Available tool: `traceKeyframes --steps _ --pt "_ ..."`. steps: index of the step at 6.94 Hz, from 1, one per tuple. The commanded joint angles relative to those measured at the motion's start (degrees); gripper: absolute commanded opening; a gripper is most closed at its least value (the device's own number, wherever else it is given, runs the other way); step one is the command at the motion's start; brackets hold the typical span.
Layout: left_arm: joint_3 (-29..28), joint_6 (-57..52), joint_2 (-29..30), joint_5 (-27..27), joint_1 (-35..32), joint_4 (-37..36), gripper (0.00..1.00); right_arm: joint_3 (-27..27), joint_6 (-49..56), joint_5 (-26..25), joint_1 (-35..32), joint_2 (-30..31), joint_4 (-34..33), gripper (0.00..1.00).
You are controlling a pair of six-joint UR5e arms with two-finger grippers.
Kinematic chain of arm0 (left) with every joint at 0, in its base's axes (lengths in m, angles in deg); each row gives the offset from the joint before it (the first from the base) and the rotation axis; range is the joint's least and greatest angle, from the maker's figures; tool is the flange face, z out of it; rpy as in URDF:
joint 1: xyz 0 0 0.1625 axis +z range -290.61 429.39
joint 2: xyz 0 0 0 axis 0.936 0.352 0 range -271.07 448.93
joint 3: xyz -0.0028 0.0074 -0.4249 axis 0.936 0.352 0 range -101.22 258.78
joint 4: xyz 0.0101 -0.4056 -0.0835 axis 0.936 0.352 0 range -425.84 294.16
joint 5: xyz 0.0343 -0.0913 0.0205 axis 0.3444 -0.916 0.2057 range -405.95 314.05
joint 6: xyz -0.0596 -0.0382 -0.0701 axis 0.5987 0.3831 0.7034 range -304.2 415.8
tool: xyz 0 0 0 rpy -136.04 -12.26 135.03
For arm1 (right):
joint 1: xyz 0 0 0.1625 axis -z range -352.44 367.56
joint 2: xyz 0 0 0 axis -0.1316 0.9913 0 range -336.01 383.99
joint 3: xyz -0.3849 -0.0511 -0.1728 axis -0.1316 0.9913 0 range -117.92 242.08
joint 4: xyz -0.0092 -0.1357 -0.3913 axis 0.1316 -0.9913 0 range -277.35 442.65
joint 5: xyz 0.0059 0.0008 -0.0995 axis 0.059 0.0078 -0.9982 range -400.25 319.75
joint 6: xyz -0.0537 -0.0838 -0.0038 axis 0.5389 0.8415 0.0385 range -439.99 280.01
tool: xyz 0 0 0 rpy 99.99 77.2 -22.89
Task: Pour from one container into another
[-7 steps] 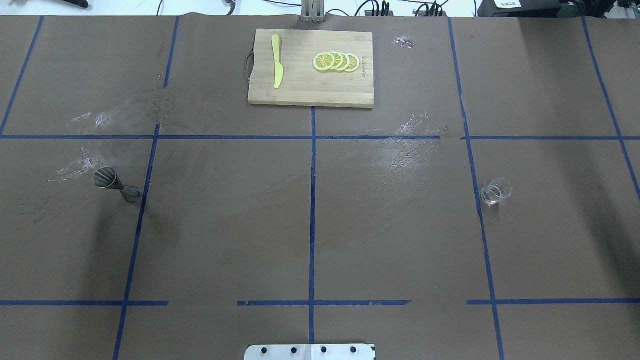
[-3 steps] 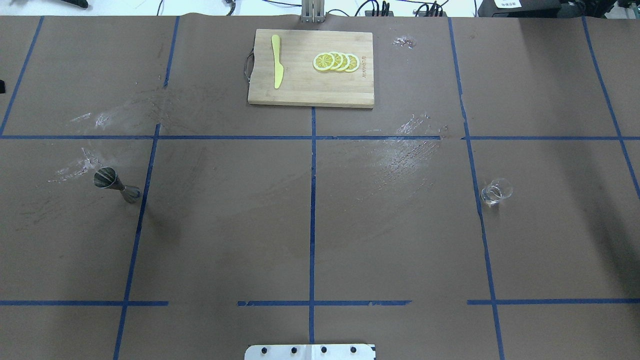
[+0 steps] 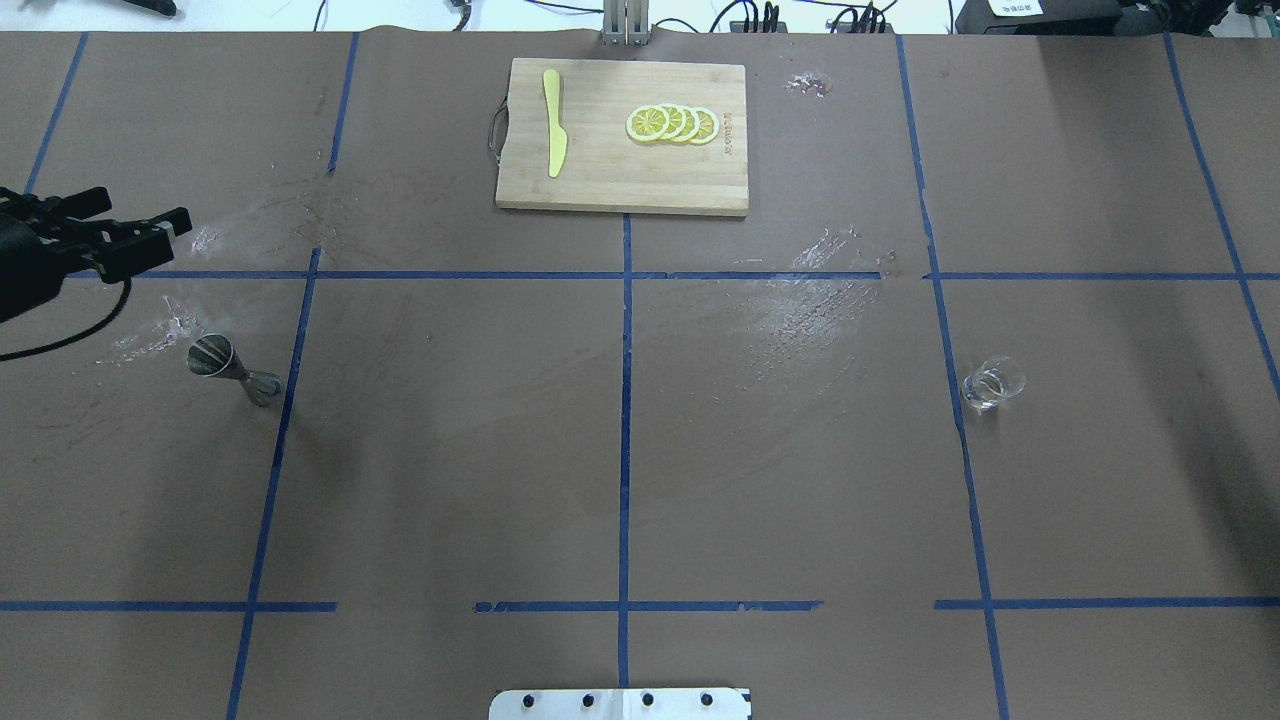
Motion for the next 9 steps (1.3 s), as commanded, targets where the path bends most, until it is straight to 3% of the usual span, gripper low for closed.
traceKeyframes --steps 1,3,4,9 --pt "-0.3 6.4 -1.8 22.8 13.6 1.1 1.0 0.0 -0.1 0.1 0.0 0.6 0.9 1.0" --pt "-3.7 7.0 -2.7 38.9 20.1 0.9 1.0 -0.1 0.0 0.1 -0.1 0.8 0.9 1.0" --pt "-5.4 7.1 -2.7 41.5 21.6 1.3 1.0 -0.1 0.0 0.1 -0.1 1.0 0.9 1.0" --pt "-10.8 12.2 -1.8 43.2 28.0 1.5 1.0 -0.8 0.0 0.1 -0.1 1.8 0.9 1.0"
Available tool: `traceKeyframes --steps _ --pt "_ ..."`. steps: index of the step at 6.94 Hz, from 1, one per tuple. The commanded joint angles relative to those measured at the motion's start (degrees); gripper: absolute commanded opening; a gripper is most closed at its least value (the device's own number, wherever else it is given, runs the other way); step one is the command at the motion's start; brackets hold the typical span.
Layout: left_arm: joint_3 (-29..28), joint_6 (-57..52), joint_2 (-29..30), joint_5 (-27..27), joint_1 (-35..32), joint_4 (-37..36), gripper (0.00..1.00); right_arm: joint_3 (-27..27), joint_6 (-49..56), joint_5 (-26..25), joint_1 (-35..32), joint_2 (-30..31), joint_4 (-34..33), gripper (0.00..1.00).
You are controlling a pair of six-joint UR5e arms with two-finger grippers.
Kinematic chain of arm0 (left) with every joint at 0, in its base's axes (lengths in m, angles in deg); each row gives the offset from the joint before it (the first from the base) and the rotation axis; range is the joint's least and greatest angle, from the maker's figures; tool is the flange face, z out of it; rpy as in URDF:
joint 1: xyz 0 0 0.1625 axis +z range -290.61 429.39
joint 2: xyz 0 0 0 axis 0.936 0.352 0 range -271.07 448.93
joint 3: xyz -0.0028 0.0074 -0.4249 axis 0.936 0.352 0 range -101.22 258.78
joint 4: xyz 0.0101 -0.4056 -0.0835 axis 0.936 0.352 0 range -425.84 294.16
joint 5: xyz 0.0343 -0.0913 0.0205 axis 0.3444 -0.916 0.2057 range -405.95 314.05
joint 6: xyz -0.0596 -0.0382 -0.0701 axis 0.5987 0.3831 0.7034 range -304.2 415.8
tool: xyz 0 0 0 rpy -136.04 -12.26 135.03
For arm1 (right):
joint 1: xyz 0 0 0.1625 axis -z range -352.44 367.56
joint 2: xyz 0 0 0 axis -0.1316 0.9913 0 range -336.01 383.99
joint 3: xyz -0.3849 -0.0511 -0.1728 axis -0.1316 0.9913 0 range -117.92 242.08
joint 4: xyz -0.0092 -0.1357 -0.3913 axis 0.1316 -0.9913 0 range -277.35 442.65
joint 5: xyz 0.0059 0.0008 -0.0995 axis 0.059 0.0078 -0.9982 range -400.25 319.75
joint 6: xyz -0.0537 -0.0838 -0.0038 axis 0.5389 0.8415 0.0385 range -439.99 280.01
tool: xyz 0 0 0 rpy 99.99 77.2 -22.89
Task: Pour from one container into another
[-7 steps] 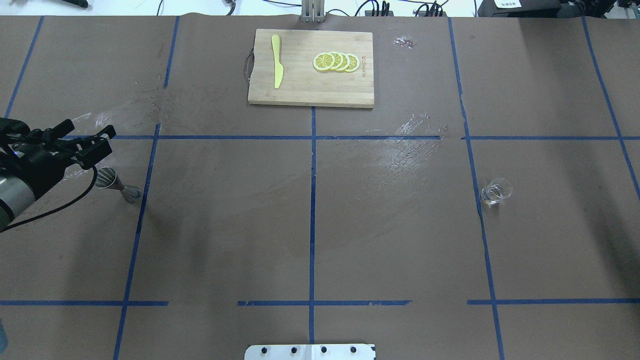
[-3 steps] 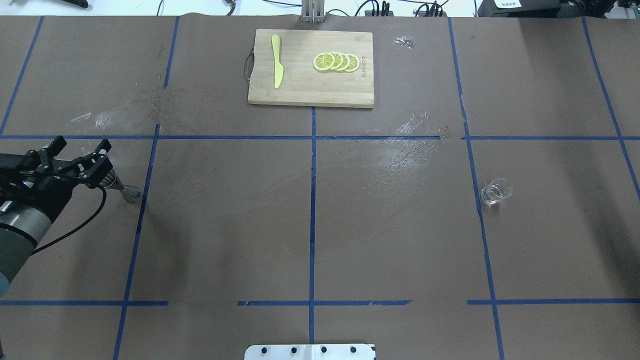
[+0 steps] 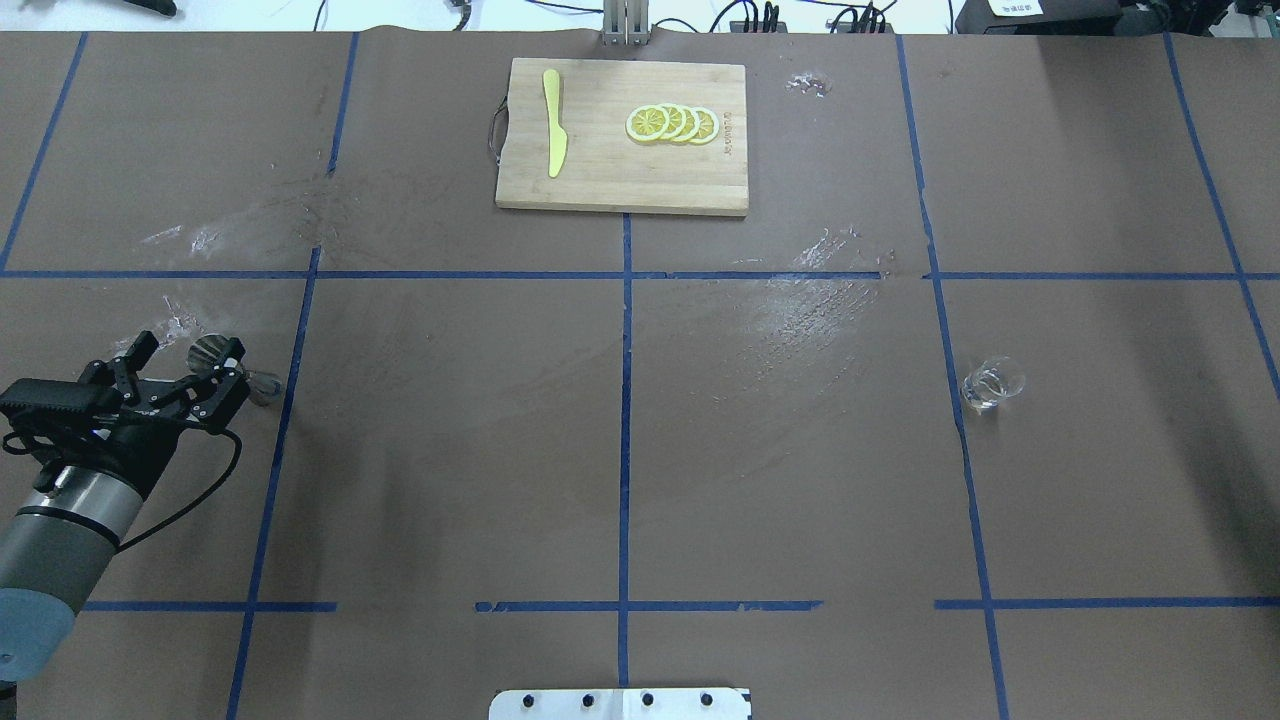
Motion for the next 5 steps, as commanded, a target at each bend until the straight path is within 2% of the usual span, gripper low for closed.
traceKeyframes --steps 1,5 --pt "-1.5 0.9 1.1 0.0 1.9 -0.1 1.0 0.0 0.0 -0.1 0.0 0.1 0.0 1.0" --pt "-7.4 0.9 5.3 -0.2 2.4 0.0 1.0 0.0 0.0 -0.1 0.0 0.1 0.1 1.0"
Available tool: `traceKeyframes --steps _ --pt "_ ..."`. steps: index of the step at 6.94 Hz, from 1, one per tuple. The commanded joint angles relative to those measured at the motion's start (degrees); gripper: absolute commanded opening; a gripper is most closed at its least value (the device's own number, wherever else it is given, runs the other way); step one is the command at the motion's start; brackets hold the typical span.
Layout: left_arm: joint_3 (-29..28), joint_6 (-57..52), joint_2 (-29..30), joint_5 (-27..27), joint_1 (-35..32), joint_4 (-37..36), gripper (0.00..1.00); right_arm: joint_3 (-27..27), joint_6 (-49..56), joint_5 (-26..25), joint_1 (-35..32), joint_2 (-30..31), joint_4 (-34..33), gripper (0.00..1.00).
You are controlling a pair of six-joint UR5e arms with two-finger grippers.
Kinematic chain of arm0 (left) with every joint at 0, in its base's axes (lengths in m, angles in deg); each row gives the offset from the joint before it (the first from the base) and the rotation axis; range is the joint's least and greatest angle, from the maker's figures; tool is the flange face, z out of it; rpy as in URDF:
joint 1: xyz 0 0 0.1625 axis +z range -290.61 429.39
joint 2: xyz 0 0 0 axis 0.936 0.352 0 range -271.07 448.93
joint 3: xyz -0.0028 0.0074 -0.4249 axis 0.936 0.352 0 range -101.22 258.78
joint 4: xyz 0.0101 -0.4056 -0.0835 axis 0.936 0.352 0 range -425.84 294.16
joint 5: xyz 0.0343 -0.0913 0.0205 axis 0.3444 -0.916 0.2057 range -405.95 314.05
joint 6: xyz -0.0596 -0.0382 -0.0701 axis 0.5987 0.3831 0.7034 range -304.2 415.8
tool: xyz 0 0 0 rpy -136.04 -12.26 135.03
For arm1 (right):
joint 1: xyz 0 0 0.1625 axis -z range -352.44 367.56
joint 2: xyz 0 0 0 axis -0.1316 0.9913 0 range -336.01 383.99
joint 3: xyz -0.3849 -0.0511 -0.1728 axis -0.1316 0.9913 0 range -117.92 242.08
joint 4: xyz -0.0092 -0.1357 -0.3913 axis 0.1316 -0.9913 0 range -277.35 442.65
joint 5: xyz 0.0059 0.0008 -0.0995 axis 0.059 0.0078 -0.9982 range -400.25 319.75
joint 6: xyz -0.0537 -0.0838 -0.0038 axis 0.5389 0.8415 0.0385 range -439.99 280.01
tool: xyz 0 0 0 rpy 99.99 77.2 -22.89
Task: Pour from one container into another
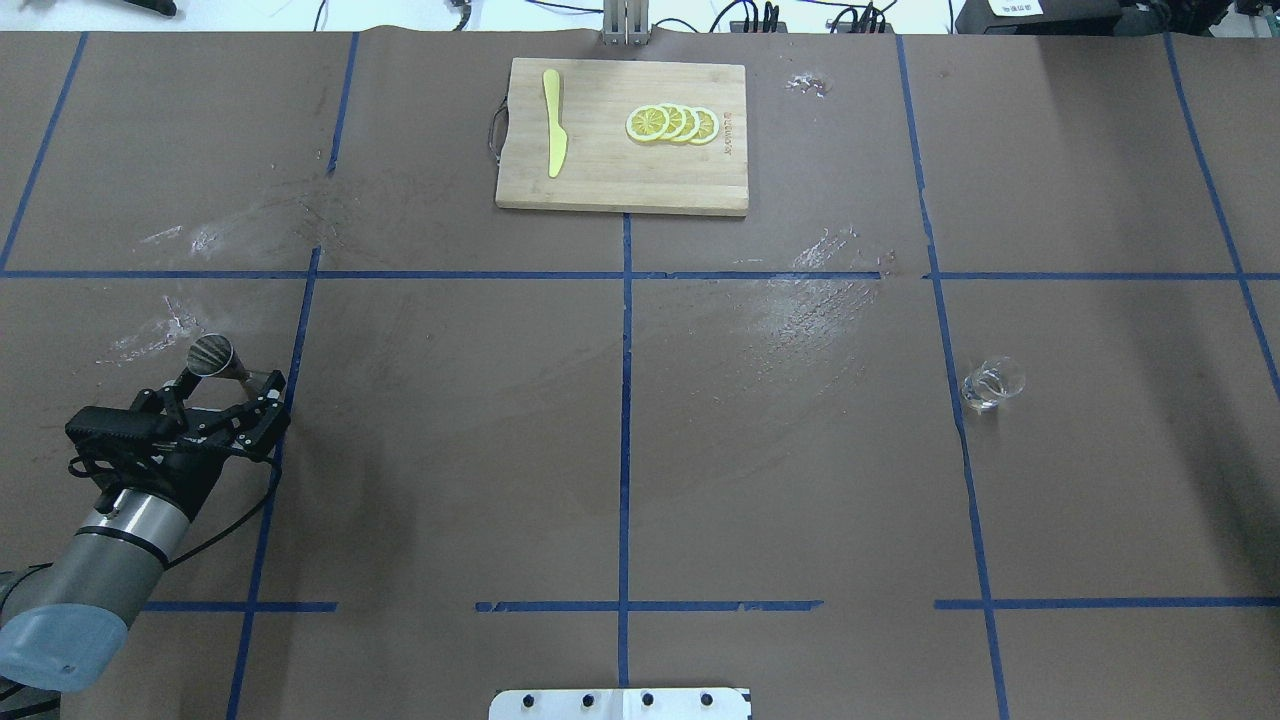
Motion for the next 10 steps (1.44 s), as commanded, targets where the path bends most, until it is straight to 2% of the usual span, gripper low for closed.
traceKeyframes --steps 1,3,5,6,8,10 --pt "-2.4 0.0 1.0 -0.1 0.0 0.1 1.0 0.0 0.0 0.0 0.0 0.0 0.0 1.0" --pt "-3.0 0.0 1.0 -0.2 0.0 0.2 1.0 0.0 0.1 0.0 0.0 0.0 0.0 1.0" --pt "-4.8 -0.1 0.9 -0.2 0.0 4.1 0.97 0.0 0.1 0.0 0.0 0.0 -0.1 1.0" --pt "-5.1 -0.2 0.9 -0.2 0.0 4.2 0.91 0.1 0.1 0.0 0.0 0.0 -0.1 1.0" --pt "-4.8 -0.2 1.0 -0.2 0.0 4.3 0.6 0.0 0.1 0.0 0.0 0.0 0.0 1.0" --pt "-4.9 -0.2 1.1 -0.2 0.0 4.3 0.57 0.0 0.1 0.0 0.0 0.0 0.0 1.0"
